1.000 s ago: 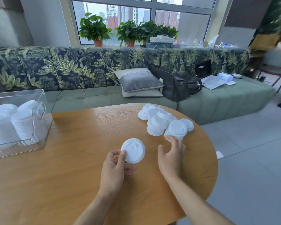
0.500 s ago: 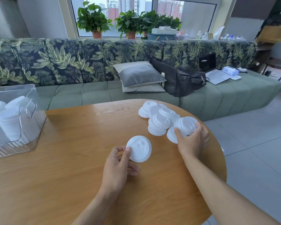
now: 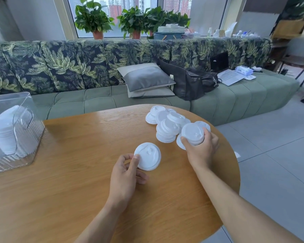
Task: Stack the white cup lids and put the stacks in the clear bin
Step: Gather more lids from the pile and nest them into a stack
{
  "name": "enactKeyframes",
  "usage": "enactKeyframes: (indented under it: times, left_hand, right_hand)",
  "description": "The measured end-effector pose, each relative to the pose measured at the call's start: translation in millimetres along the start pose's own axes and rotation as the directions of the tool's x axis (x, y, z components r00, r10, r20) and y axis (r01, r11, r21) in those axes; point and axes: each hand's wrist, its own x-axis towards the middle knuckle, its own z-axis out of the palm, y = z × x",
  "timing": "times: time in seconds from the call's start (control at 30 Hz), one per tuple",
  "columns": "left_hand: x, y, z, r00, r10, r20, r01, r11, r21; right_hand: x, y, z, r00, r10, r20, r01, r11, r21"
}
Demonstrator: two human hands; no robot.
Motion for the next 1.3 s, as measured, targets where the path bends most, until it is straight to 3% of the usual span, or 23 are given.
enactKeyframes:
  times: [0.4,0.63,0.97,1.13,1.3]
  left_hand:
    - [-27,1,-33,1.0,-0.007,0.009,0.007,1.0,0.004]
    - [-45,10,-80,1.0,-0.022,-0.009,0.022,1.0,0.011]
    - [-57,13,-108,0.997,0.017,-0.069,-0.018,1.0,-0.015]
    - [-57,10,-105,0.997,0.043,-0.067,-0.042,0.999,0.015]
    - [-56,11,-102,0.997,0.049,-0.053,-0.048,0.999,0.022]
  right_hand:
    - [-89,-25,-5,0.946,-0.181,0.27,0.116,0.964,0.241]
    - [-140,-43,6,0.864,-0.068,0.498,-0.092,0.952,0.291]
    - [-182,-76,16,0.724,-0.017,0.69,-0.312,0.884,0.349]
    - [-183,-76,18,0.718,0.061,0.694,-0.407,0.845,0.347]
    - [-183,-75,18,0.701,0.045,0.711,-0.377,0.871,0.316]
